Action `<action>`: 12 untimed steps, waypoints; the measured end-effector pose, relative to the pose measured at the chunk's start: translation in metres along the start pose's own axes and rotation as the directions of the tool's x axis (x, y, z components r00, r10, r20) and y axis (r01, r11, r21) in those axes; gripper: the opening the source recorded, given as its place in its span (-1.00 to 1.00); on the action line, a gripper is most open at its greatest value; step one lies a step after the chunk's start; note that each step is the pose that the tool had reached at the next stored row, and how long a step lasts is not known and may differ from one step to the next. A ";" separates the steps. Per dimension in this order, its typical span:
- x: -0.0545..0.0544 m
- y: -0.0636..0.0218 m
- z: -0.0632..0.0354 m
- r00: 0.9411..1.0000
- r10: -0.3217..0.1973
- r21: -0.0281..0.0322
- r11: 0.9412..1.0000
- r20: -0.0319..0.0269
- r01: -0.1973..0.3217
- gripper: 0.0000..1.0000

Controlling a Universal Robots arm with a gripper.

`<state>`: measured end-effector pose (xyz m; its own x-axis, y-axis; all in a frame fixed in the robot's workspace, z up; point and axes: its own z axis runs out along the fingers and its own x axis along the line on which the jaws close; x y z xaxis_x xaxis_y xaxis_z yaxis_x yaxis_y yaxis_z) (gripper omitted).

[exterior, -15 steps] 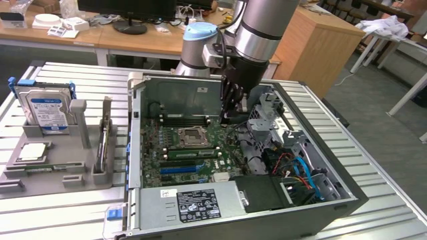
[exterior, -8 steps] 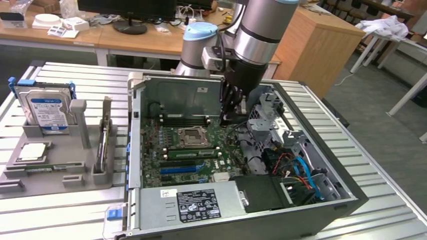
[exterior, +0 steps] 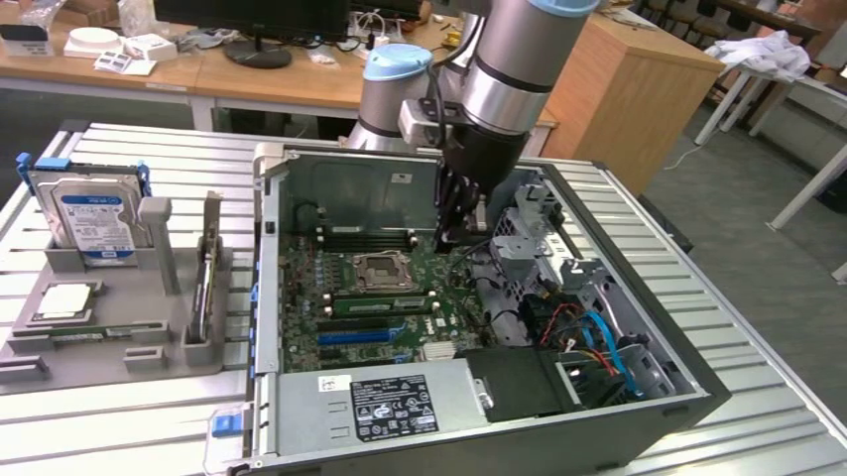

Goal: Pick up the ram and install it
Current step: 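Press down the ram until it locks into place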

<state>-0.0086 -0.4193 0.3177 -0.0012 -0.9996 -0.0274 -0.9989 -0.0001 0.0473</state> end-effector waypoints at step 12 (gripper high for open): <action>0.000 -0.0004 0.0081 1.000 0.000 0.000 1.000 0.000 0.000 -0.79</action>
<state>-0.0086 -0.4193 0.3095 -0.0013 -0.9996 -0.0274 -0.9989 0.0000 0.0473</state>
